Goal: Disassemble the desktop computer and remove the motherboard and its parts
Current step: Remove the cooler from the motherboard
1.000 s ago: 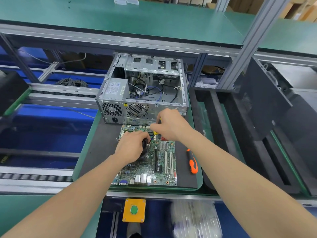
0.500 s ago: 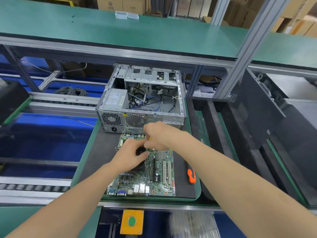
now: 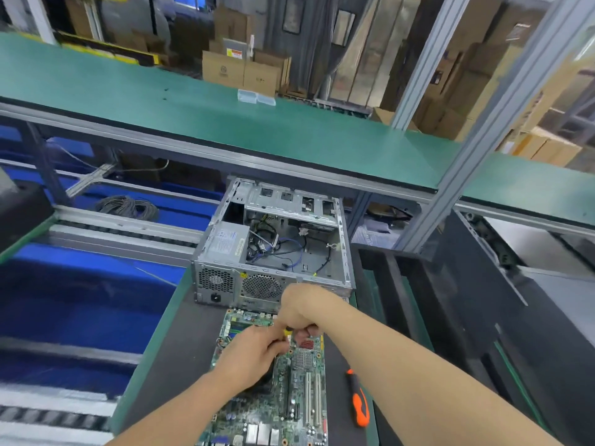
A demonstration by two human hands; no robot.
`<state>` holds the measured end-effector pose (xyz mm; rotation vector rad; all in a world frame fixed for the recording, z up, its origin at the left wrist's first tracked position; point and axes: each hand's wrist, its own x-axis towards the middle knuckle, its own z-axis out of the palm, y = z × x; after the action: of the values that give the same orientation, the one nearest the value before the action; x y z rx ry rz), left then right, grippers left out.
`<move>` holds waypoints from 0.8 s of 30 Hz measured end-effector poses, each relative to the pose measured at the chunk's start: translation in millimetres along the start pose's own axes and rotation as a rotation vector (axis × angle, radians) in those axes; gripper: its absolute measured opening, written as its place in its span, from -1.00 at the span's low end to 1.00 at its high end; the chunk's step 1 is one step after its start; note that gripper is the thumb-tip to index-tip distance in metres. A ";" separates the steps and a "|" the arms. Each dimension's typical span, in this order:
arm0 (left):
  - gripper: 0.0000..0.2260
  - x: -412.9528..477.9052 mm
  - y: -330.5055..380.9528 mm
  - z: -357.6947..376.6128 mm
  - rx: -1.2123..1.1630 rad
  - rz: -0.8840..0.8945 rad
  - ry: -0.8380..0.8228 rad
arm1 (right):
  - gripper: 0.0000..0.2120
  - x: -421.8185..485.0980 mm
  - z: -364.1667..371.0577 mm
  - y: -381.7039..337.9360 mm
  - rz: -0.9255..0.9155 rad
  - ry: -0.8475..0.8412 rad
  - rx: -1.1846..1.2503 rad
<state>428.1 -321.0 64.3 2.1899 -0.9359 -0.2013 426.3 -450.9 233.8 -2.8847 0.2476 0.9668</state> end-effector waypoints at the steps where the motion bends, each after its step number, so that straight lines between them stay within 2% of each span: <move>1: -0.85 0.0 -0.8 0.6 0.018 0.017 0.001 | -0.70 2.3 1.2 2.7 0.005 0.036 0.055; 3: -0.88 0.2 -3.3 1.4 0.053 0.039 -0.002 | -0.69 6.3 2.6 5.3 -0.008 0.069 0.015; 8: -0.68 4.5 -6.5 -0.6 0.073 0.092 -0.018 | -0.69 9.2 9.2 -2.7 -0.110 0.113 -0.298; 11: -0.81 4.9 -5.9 -2.5 0.086 0.106 -0.040 | -0.66 5.2 11.2 1.0 -0.231 0.145 -0.371; 13: -0.79 6.1 -5.7 -3.9 0.100 0.084 -0.088 | -0.69 -0.2 10.2 4.8 -0.318 0.146 -0.425; 17: -0.77 5.7 -3.9 -6.2 0.118 0.077 -0.152 | -0.91 -13.5 6.5 12.1 -0.492 0.139 -0.541; 21: -0.78 3.6 -1.8 -6.8 0.151 0.062 -0.166 | -0.81 -21.0 10.5 16.4 -0.616 0.156 -0.782; 24: -0.77 0.2 -0.8 -7.8 0.110 0.024 -0.149 | -0.87 -21.9 12.0 12.4 -0.644 0.189 -0.724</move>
<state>431.8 -316.4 69.4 2.2877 -1.0775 -0.3123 399.7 -458.8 237.1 -3.2544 -1.1788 0.7486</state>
